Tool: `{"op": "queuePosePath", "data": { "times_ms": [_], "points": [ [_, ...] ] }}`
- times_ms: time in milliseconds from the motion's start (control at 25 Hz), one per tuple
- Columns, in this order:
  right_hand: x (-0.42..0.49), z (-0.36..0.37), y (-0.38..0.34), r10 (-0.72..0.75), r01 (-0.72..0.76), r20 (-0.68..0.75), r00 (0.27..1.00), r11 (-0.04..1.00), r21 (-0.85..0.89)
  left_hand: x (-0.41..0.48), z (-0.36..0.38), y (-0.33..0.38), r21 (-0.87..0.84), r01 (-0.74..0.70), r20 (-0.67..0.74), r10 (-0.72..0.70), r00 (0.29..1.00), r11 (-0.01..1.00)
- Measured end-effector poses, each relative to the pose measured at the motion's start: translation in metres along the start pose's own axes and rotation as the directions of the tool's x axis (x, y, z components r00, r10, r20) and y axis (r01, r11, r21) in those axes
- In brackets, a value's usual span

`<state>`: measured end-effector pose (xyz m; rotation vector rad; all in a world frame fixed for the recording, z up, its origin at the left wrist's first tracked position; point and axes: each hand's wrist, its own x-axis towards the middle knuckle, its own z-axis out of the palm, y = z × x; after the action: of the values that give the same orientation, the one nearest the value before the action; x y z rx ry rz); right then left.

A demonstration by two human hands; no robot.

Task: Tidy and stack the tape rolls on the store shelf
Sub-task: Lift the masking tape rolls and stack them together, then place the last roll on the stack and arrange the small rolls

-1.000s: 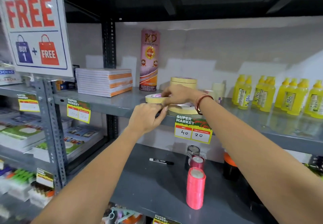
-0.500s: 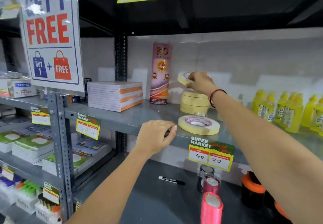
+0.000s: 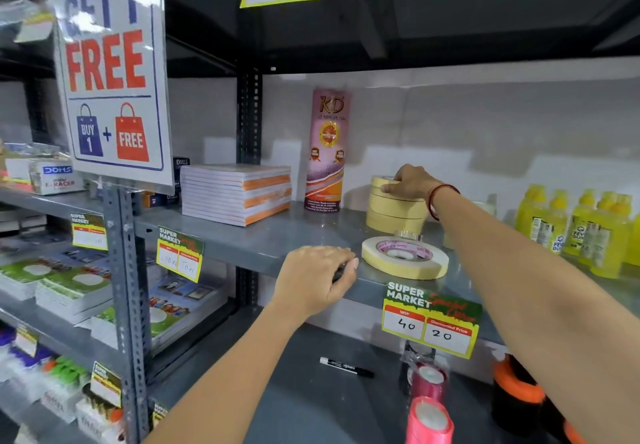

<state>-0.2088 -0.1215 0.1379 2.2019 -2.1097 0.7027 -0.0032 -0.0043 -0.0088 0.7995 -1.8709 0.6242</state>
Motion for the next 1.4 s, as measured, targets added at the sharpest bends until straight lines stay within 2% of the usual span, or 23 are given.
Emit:
{"op": "queuePosePath", "data": {
  "times_ms": [200,280,360,400,440,480,520,560,600,640,760,1040,1240,1320,1400],
  "points": [
    [-0.004,0.005,-0.005,0.02,-0.02,-0.001,1.0,0.995,-0.093,0.001,-0.001,0.001,0.008,0.001,0.003,-0.001,1.0,1.0],
    [-0.013,0.003,-0.011,-0.018,-0.007,-0.126,0.992,0.981,-0.195,0.001,-0.001,0.002,0.014,0.006,0.002,-0.006,1.0,1.0],
    [-0.029,-0.008,-0.024,-0.149,0.12,-0.211,0.966,0.982,-0.147,0.002,-0.002,0.002,0.02,0.014,0.004,-0.014,1.0,1.0],
    [-0.04,-0.016,-0.032,-0.202,0.193,-0.158,0.967,0.979,-0.066,0.002,-0.002,0.002,0.024,0.021,0.007,-0.021,1.0,0.999],
    [-0.054,-0.024,-0.039,-0.229,0.229,-0.011,0.973,0.973,0.007,0.003,-0.003,0.003,0.033,0.028,0.011,-0.028,1.0,0.999],
    [-0.069,-0.031,-0.047,-0.215,0.212,0.211,0.954,0.977,0.033,0.004,-0.004,0.004,0.048,0.035,0.015,-0.036,0.999,0.998],
    [-0.086,-0.034,-0.055,-0.164,0.176,0.421,0.892,0.984,0.012,0.004,-0.005,0.006,0.067,0.038,0.016,-0.04,0.999,0.997],
    [-0.1,-0.034,-0.06,-0.11,0.159,0.56,0.821,0.987,-0.039,0.005,-0.005,0.007,0.089,0.038,0.015,-0.039,0.999,0.995],
    [-0.111,-0.03,-0.062,-0.078,0.164,0.614,0.786,0.983,-0.086,0.004,-0.006,0.008,0.108,0.035,0.017,-0.037,0.999,0.994],
    [-0.117,-0.024,-0.063,-0.071,0.174,0.606,0.792,0.978,-0.114,0.005,-0.006,0.008,0.122,0.034,0.02,-0.036,0.999,0.992],
    [-0.131,-0.009,-0.06,-0.085,0.16,0.472,0.878,0.979,-0.122,0.005,-0.007,0.009,0.121,0.048,0.048,-0.055,0.997,0.991],
    [-0.149,-0.008,-0.058,-0.086,0.163,0.323,0.942,0.961,-0.221,0.002,-0.005,0.006,0.088,0.047,0.066,-0.053,0.996,0.995],
    [-0.145,-0.048,-0.052,-0.062,0.038,0.224,0.973,0.993,0.11,0.002,-0.005,0.009,0.052,0.021,0.034,-0.023,0.999,0.998],
    [-0.133,-0.075,-0.052,-0.078,0.051,0.107,0.991,0.971,0.234,0.002,-0.005,0.007,0.027,0.026,0.024,-0.026,0.999,0.999],
    [-0.111,-0.095,-0.052,-0.091,0.096,-0.03,0.995,0.959,0.267,0.002,-0.003,0.005,0.019,0.029,0.007,-0.029,1.0,0.999]
  ]
}}
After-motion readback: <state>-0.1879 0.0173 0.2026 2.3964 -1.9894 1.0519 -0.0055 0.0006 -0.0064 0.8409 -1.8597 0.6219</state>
